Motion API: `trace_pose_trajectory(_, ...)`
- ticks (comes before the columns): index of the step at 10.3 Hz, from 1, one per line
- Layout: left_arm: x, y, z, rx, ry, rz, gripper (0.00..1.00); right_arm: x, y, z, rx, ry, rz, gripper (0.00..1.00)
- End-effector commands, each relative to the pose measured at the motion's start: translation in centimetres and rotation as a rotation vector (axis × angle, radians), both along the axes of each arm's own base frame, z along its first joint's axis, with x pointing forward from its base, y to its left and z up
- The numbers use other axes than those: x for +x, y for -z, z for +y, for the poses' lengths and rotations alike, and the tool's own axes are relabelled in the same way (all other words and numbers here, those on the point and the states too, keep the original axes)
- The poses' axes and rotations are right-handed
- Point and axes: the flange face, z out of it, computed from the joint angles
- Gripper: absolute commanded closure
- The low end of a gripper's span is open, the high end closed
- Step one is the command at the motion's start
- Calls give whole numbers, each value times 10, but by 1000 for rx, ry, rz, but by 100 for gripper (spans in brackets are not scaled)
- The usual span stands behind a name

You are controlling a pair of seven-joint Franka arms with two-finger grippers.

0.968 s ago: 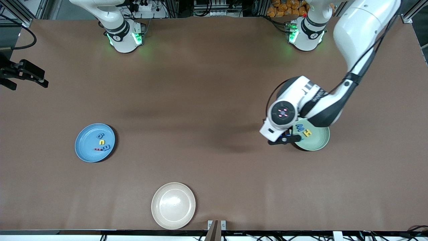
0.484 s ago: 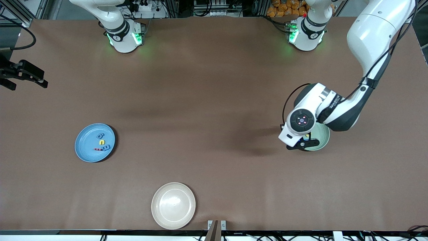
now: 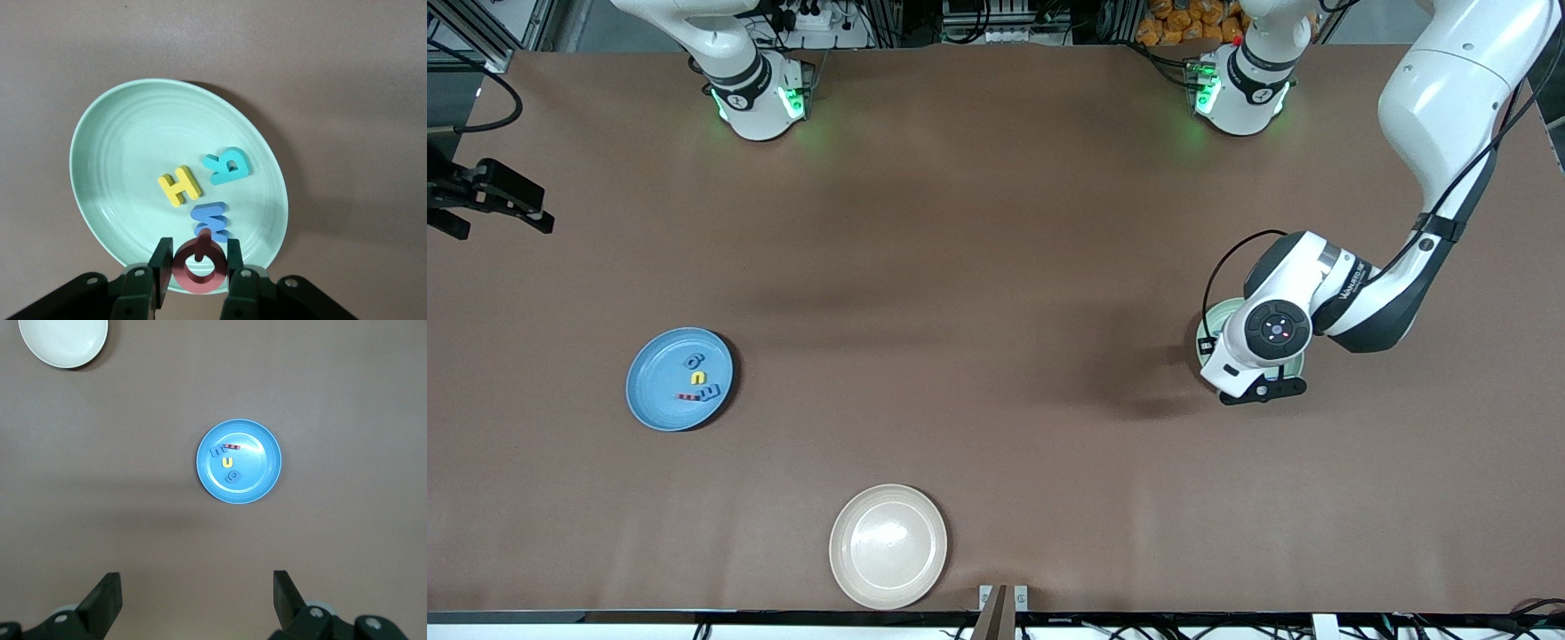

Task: Sort upper and lower case letters into plates
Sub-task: 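Carry pink o to the green plate with the left gripper, then lower o onto the green plate and open the left gripper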

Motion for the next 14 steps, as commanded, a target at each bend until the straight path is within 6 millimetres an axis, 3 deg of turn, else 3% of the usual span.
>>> trace_pose_trajectory(1, -1, -3, 1, 7, 21, -21, 49, -1, -1, -3, 5, 14, 8, 0)
trace_pose_trajectory(2, 0, -4, 2, 8, 20, -22, 0, -1, 0, -3, 5, 14, 10, 0)
trace_pose_trajectory(6, 1, -28, -1, 16, 27, -52, 0, 0, 1, -3, 3, 15, 13, 0)
trace_pose_trajectory(10, -4, -73, -20, 27, 94, -88, 0, 4, 7, -3, -2, 15, 21, 0)
trace_pose_trajectory(14, -8, -135, -39, 39, 84, -90, 0, 3, 7, -5, -3, 17, 24, 0)
